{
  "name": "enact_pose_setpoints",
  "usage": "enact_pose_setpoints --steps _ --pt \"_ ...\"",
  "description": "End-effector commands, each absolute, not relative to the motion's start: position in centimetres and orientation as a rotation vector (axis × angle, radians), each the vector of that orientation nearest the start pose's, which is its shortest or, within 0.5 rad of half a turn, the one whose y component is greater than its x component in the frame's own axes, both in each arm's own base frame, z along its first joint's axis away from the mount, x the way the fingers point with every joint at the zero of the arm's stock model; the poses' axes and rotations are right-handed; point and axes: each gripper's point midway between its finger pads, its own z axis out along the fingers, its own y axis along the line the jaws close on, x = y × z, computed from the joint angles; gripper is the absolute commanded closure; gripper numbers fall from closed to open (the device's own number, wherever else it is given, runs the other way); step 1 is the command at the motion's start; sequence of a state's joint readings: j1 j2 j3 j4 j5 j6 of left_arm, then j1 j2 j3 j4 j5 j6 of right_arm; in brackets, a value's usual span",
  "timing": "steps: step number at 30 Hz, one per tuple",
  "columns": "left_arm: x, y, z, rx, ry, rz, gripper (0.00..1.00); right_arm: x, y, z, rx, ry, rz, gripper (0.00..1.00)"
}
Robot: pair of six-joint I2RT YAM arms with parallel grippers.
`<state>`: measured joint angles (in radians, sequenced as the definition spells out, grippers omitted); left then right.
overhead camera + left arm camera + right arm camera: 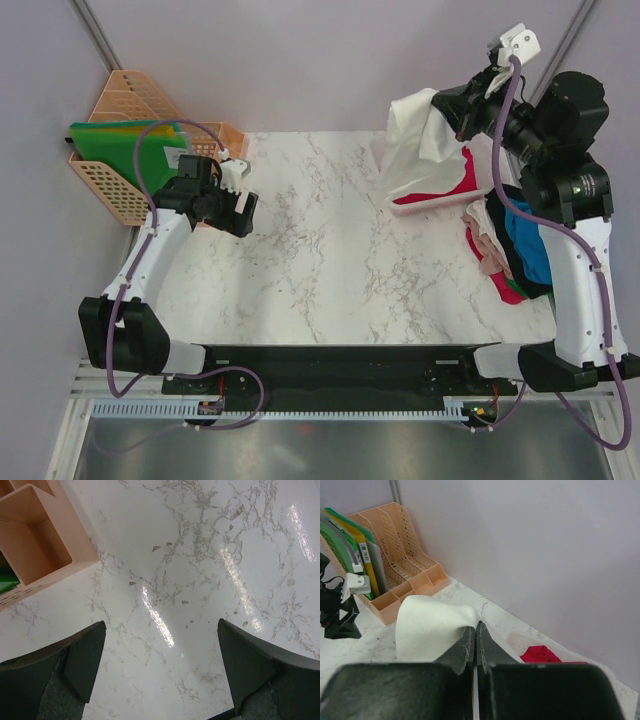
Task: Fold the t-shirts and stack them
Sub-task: Move the tshirt to the center of the board
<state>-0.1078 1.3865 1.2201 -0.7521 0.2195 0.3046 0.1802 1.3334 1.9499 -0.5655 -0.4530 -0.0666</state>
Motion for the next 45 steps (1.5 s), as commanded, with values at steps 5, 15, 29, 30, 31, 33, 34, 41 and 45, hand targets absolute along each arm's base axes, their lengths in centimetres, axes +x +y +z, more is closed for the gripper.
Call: enact_pose_setpoints --steps 5,15,29,30,31,33,34,41,45 --pt "34.3 -6.4 18.3 0.61 2.334 -0.177 0.0 34.5 21.2 47.1 -0.752 1.527 0.563 1.0" --pt "34.0 -5.9 18.4 0.612 2.331 -0.145 0.0 33.2 28.0 44.5 -0.97 1.554 0.471 0.02" --pt "33.9 -6.3 18.2 0.616 2.331 -0.174 0.0 38.3 11.4 39.2 -0.661 1.77 -0.021 0.45" --pt "33.8 -6.3 18.2 0.615 2.328 -0.174 0.0 39.5 10.0 38.6 -0.607 1.782 -0.054 0.93" --pt "33.8 -6.3 18.2 0.614 2.33 -0.175 0.0 40.5 9.6 36.5 -0.595 1.833 -0.053 1.0" --pt "33.6 -6.3 18.2 0.615 2.328 -0.174 0.0 41.9 8.8 33.6 -0.571 1.9 -0.017 1.0" --pt "33.6 -6.2 18.3 0.614 2.326 -0.171 0.0 42.9 8.7 31.3 -0.568 1.954 0.001 1.0" --pt "33.3 -6.4 18.3 0.62 2.319 -0.182 0.0 48.1 9.3 23.2 -0.514 2.102 0.075 1.0" --pt "33.1 -6.6 18.3 0.623 2.317 -0.196 0.0 51.6 9.1 19.5 -0.458 2.156 0.067 1.0"
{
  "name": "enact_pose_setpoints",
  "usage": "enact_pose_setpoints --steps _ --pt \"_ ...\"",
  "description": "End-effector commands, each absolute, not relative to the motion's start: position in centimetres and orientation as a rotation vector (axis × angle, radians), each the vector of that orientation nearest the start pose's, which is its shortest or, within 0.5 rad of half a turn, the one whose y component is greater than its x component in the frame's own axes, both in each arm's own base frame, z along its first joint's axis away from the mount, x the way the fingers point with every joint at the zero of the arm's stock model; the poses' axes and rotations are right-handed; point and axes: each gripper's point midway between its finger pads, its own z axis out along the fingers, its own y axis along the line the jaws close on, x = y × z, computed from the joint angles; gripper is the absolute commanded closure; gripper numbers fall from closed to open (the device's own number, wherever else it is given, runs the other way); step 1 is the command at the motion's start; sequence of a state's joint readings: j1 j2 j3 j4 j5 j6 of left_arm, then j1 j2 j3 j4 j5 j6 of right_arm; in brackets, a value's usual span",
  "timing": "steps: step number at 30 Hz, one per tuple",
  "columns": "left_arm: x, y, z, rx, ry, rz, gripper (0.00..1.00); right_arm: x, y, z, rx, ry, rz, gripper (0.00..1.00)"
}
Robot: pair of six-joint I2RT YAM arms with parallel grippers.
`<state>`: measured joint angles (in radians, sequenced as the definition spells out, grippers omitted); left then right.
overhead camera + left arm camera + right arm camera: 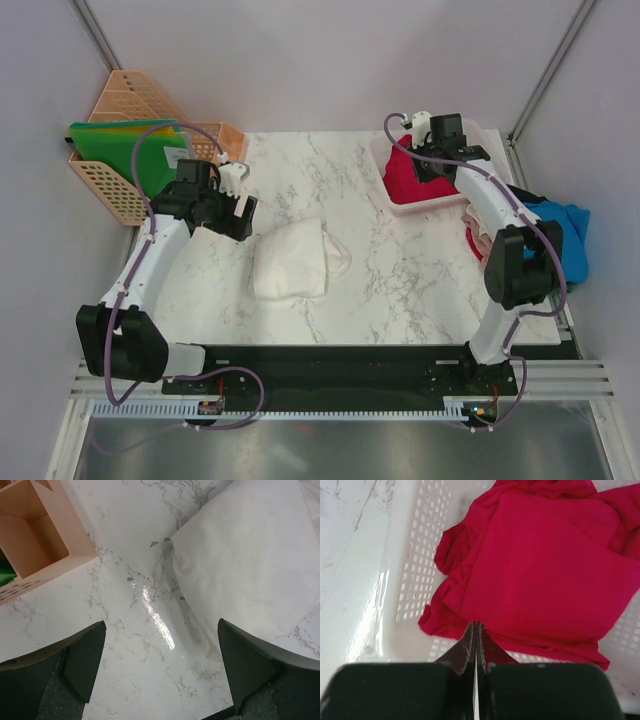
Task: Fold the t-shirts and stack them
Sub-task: Move the tshirt to the center of the board
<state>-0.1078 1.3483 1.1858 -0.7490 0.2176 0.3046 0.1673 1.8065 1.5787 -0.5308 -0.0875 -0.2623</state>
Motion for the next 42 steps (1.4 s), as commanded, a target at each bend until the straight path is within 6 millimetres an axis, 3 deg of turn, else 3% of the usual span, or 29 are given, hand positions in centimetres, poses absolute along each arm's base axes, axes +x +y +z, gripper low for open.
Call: enact_pose_setpoints --steps 1,2,3,5,6,8,9,17,18,20,24,31,37,42 --pt "33.0 -6.6 18.1 0.623 2.322 -0.204 0.0 52.8 9.2 17.7 -0.45 2.188 0.081 1.0" --pt "32.9 -6.6 17.9 0.622 2.329 -0.206 0.0 53.3 9.1 16.7 -0.447 2.208 0.079 1.0" --pt "32.8 -6.6 17.9 0.625 2.328 -0.203 0.0 53.7 8.9 14.3 -0.446 2.256 0.072 1.0" --pt "32.9 -6.4 18.0 0.622 2.323 -0.189 0.0 54.5 8.4 13.2 -0.436 2.273 0.046 1.0" --pt "32.8 -6.4 18.1 0.62 2.321 -0.187 0.0 54.8 8.2 11.5 -0.436 2.305 0.035 1.0" --pt "32.8 -6.4 18.3 0.621 2.315 -0.186 0.0 55.7 7.2 10.8 -0.413 2.316 0.005 1.0" --pt "32.8 -6.4 18.2 0.621 2.318 -0.186 0.0 56.0 6.7 9.3 -0.4 2.343 -0.003 1.0" --pt "32.8 -6.2 18.1 0.62 2.323 -0.177 0.0 58.2 -0.4 8.0 -0.24 2.367 -0.083 1.0" --pt "32.8 -6.3 18.0 0.622 2.322 -0.181 0.0 58.2 -2.7 7.4 -0.203 2.382 -0.103 1.0" --pt "32.7 -6.2 17.9 0.619 2.326 -0.178 0.0 58.5 -5.3 7.2 -0.148 2.383 -0.124 1.0" --pt "32.5 -6.0 17.8 0.617 2.332 -0.166 0.0 59.2 -9.2 6.2 -0.041 2.39 -0.175 1.0" --pt "32.3 -5.7 17.9 0.614 2.337 -0.149 0.0 59.4 -11.9 4.9 0.036 2.398 -0.253 1.0" --pt "32.0 -5.5 17.9 0.615 2.337 -0.134 0.0 59.6 -17.0 4.8 0.166 2.376 -0.378 1.0" --pt "31.9 -5.6 17.7 0.62 2.342 -0.137 0.0 58.4 -21.4 4.1 0.272 2.382 -0.454 1.0"
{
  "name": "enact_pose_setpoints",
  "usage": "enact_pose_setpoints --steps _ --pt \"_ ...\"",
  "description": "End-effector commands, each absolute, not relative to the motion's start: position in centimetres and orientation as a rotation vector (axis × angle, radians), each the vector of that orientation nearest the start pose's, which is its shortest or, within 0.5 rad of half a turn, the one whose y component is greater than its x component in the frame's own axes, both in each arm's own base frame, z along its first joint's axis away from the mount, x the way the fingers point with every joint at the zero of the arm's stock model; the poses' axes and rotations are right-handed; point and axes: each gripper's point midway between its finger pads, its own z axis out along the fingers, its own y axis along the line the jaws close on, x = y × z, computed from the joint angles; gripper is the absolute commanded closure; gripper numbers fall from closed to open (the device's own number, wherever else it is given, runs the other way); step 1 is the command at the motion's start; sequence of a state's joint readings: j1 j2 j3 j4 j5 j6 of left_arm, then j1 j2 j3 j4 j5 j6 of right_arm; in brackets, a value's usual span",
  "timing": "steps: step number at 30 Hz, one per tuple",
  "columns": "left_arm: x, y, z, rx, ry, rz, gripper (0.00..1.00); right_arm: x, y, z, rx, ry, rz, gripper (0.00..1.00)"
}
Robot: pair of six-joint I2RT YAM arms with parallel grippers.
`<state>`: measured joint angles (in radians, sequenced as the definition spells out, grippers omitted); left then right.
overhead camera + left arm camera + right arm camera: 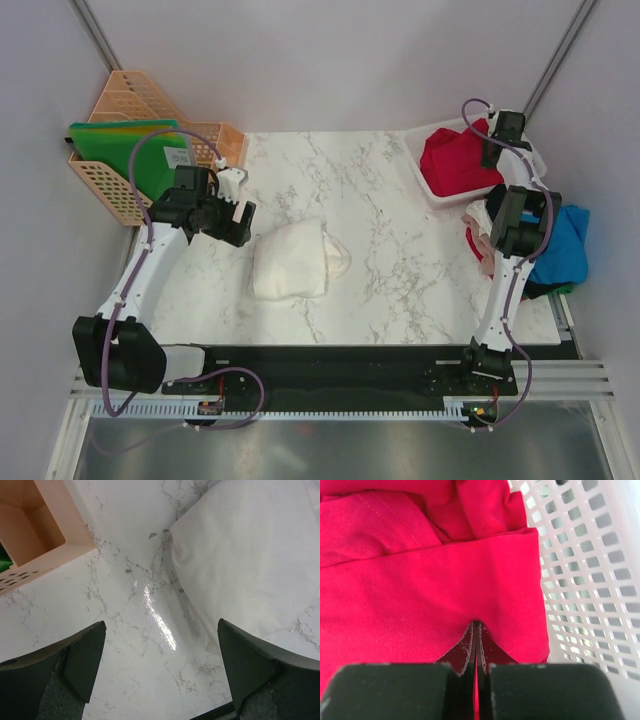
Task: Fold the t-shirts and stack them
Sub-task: Move the tshirt to the center of the board
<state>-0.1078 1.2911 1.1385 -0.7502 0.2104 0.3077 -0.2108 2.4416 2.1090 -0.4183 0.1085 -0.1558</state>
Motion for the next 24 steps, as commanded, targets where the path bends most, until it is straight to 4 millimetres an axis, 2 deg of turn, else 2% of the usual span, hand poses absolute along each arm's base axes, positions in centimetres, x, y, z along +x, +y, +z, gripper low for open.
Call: enact_pose_setpoints --steps 1,10,12,14,15,19,22,24 --pt "32.0 -5.5 17.7 0.616 2.341 -0.137 0.0 58.2 -21.8 3.9 0.278 2.387 -0.463 1.0" --pt "32.1 -5.6 17.5 0.62 2.352 -0.147 0.0 54.6 -27.8 1.9 0.436 2.395 -0.5 1.0" --pt "32.2 -5.8 17.5 0.622 2.351 -0.154 0.0 54.1 -27.9 1.6 0.433 2.406 -0.5 1.0" --pt "32.3 -5.8 17.4 0.62 2.355 -0.158 0.0 54.2 -27.8 2.2 0.409 2.39 -0.496 1.0" --pt "32.4 -5.8 17.4 0.62 2.356 -0.161 0.0 53.9 -27.4 1.7 0.402 2.4 -0.482 1.0" --pt "32.4 -5.9 17.3 0.62 2.359 -0.166 0.0 54.4 -26.7 3.2 0.398 2.342 -0.441 1.0" --pt "32.2 -6.0 17.3 0.624 2.358 -0.168 0.0 54.2 -27.5 4.4 0.454 2.308 -0.496 1.0" --pt "32.1 -5.8 17.6 0.621 2.347 -0.156 0.0 53.5 -29.2 4.5 0.519 2.295 -0.621 1.0"
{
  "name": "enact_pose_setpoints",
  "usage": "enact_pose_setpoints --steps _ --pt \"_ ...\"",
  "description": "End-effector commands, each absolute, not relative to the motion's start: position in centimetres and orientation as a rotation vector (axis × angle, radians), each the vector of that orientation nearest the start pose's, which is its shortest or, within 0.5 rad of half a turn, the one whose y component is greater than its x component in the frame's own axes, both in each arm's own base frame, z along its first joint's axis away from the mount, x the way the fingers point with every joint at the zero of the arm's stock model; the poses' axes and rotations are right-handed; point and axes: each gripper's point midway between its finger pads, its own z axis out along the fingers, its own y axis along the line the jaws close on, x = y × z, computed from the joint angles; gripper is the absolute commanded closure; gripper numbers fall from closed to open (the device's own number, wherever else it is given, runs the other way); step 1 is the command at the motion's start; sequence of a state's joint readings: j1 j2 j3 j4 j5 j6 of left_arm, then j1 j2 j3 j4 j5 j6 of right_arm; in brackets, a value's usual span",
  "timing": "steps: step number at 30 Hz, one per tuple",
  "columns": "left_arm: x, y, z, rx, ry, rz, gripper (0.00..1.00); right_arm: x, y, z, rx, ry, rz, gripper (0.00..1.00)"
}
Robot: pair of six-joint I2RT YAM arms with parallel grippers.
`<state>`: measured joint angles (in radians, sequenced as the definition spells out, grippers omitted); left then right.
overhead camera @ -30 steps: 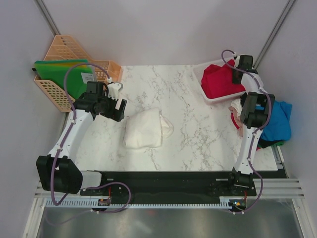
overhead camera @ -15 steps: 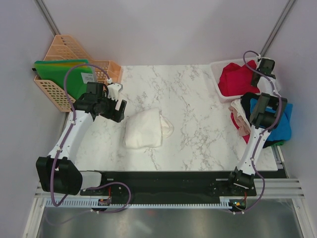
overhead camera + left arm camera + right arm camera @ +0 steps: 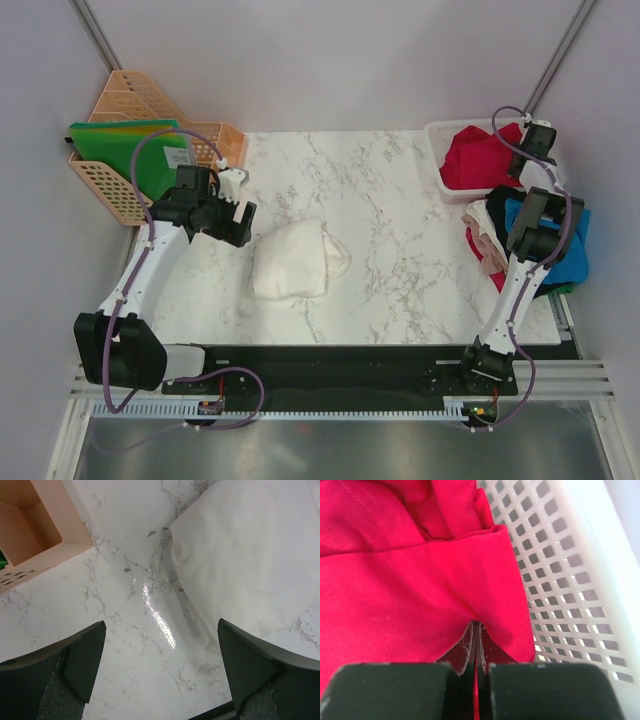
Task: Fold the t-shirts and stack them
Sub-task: Move the tshirt to the center of the board
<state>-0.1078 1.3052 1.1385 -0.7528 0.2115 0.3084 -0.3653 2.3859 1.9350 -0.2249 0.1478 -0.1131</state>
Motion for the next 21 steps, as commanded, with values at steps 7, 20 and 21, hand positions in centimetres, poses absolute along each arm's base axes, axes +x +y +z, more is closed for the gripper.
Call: enact_pose_setpoints --steps 7,20,21 --pt "31.9 -5.7 18.4 0.616 2.33 -0.151 0.0 51.1 -31.5 1.3 0.6 2.369 -0.746 1.0" --pt "32.0 -6.1 17.5 0.627 2.355 -0.18 0.0 55.1 -28.1 11.3 0.545 2.182 -0.449 1.0" --pt "32.0 -6.1 17.6 0.626 2.352 -0.179 0.0 55.2 -27.8 12.8 0.537 2.168 -0.439 1.0"
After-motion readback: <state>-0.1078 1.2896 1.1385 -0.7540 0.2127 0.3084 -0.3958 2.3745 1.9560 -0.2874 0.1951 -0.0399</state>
